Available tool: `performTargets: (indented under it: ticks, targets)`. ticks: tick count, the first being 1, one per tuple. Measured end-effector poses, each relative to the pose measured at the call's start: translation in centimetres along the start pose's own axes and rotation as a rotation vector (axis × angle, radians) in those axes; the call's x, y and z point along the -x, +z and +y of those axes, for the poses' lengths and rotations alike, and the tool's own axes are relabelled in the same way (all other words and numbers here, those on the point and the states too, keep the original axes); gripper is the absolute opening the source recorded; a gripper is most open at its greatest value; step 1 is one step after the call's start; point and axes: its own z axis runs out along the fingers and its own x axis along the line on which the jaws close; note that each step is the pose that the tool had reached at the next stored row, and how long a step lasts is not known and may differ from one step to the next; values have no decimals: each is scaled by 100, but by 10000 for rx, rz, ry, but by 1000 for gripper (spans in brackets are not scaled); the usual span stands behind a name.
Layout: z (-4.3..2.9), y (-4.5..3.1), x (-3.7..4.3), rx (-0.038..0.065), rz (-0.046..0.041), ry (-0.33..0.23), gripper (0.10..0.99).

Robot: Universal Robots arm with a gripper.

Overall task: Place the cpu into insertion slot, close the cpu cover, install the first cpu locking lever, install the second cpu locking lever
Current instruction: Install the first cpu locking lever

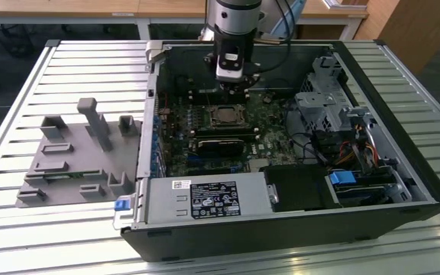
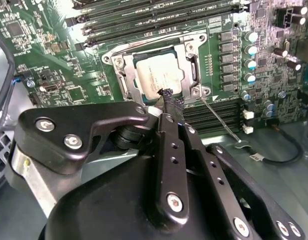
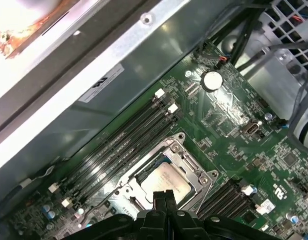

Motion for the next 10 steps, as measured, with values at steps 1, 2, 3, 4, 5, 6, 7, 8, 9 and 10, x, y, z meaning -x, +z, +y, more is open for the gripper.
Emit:
performTargets:
  ticks: [1, 2, 3, 4, 5, 6, 7, 8, 9, 10]
  targets:
    - [0, 0, 0, -1, 2, -80, 106]
    - [1, 0, 1, -3, 4, -166, 106]
    - [1, 0, 1, -3, 7, -253, 106]
    - [1, 0, 1, -4, 9, -349, 106]
    - [1, 0, 1, -6, 11, -448, 106]
    - [1, 0, 1, -6, 14, -554, 106]
    - [1, 0, 1, -7, 17, -667, 106]
    - [1, 0, 1, -9, 20, -787, 106]
    - [1, 0, 1, -10, 23, -913, 106]
    - [1, 0, 1, -12, 27, -1055, 106]
